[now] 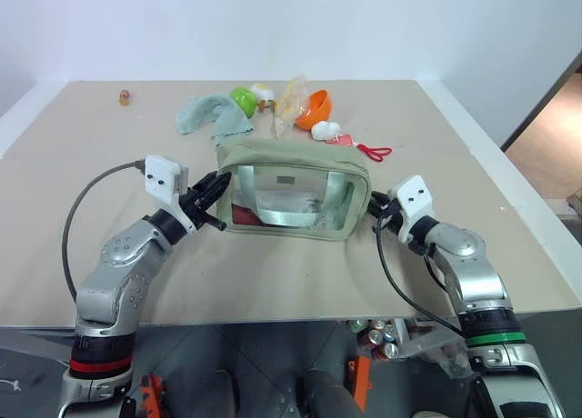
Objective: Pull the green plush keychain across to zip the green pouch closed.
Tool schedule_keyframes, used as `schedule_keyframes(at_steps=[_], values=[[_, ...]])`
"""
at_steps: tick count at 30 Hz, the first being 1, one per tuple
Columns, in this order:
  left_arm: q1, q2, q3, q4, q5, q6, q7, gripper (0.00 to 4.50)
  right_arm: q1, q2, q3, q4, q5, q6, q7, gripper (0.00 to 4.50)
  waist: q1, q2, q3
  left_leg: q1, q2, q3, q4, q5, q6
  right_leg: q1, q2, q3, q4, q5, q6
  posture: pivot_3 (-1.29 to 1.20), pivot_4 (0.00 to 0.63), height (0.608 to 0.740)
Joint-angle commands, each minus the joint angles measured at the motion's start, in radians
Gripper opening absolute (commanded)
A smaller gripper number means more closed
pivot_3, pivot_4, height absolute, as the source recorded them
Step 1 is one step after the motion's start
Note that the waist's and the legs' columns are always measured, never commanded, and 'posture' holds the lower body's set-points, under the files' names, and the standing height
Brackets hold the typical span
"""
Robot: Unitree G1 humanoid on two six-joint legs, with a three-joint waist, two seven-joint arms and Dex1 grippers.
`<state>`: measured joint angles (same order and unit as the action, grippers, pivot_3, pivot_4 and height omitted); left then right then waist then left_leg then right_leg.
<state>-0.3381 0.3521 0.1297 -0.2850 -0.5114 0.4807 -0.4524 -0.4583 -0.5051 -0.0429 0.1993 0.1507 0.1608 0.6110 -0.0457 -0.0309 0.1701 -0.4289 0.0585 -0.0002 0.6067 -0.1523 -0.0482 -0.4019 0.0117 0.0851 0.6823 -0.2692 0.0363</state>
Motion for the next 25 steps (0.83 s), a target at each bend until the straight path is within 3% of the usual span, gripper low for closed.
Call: schedule_keyframes(at_steps=[1, 2, 3, 6, 8, 13, 18, 25], values=[[-0.002, 0.005, 0.012, -0.014, -0.012, -0.006, -0.01, 2.05, -0.003, -0.005, -0.035, -0.06, 0.036, 0.023, 0.006, 2.39, 0.0, 0.0, 0.0, 0.0, 0.0, 0.0, 0.0, 0.0, 0.0, 0.0, 0.0, 0.0, 0.0, 0.0, 0.0, 0.0, 0.15, 0.74], [-0.014, 0.02, 0.026, -0.004, -0.031, 0.006, -0.031, 2.24, 0.006, -0.03, -0.082, -0.124, 0.12, 0.078, 0.05, 2.59, 0.0, 0.0, 0.0, 0.0, 0.0, 0.0, 0.0, 0.0, 0.0, 0.0, 0.0, 0.0, 0.0, 0.0, 0.0, 0.0, 0.15, 0.74], [-0.025, 0.037, 0.041, 0.006, -0.051, 0.015, -0.055, 2.76, 0.017, -0.057, -0.127, -0.182, 0.192, 0.124, 0.087, 3.13, 0.0, 0.0, 0.0, 0.0, 0.0, 0.0, 0.0, 0.0, 0.0, 0.0, 0.0, 0.0, 0.0, 0.0, 0.0, 0.0, 0.15, 0.74], [-0.045, 0.078, 0.064, 0.023, -0.079, 0.029, -0.096, 3.83, 0.044, -0.11, -0.2, -0.278, 0.295, 0.2, 0.135, 4.18, 0.001, 0.002, 0.001, -0.002, 0.0, -0.001, -0.001, 0.0, 0.0, -0.002, 0.0, -0.001, 0.0, -0.001, 0.0, 0.0, 0.15, 0.74], [-0.05, 0.11, 0.076, 0.03, -0.094, 0.04, -0.126, 4.45, 0.058, -0.142, -0.227, -0.312, 0.321, 0.231, 0.144, 4.5, 0.001, 0.001, 0.001, -0.002, 0.0, -0.001, -0.001, 0.0, 0.0, -0.002, 0.0, -0.001, -0.001, -0.001, 0.0, 0.0, 0.15, 0.74], [-0.052, 0.205, 0.13, 0.033, -0.14, 0.067, -0.198, 4.48, 0.082, -0.214, -0.275, -0.36, 0.345, 0.262, 0.159, 4.5, -0.002, 0.001, 0.001, -0.001, 0.0, -0.001, -0.002, 0.0, 0.0, -0.002, 0.0, 0.0, -0.001, -0.001, 0.0, 0.0, 0.15, 0.74], [0.046, 0.295, 0.171, -0.055, -0.177, 0.095, -0.256, 4.48, 0.182, -0.271, -0.322, -0.494, 0.407, 0.341, 0.179, 4.5, -0.002, 0.002, 0.001, -0.001, 0.0, 0.0, -0.002, 0.0, 0.0, -0.002, 0.0, 0.0, -0.001, -0.002, 0.0, 0.0, 0.15, 0.74], [0.267, 0.305, 0.134, -0.195, -0.058, 0.039, -0.208, 4.48, 0.397, -0.195, -0.295, -0.656, 0.379, 0.285, 0.141, 4.5, -0.001, 0.001, 0.001, -0.001, 0.001, 0.0, -0.004, -0.002, 0.0, -0.003, 0.0, -0.001, -0.001, -0.005, -0.002, 0.0, 0.15, 0.74]])
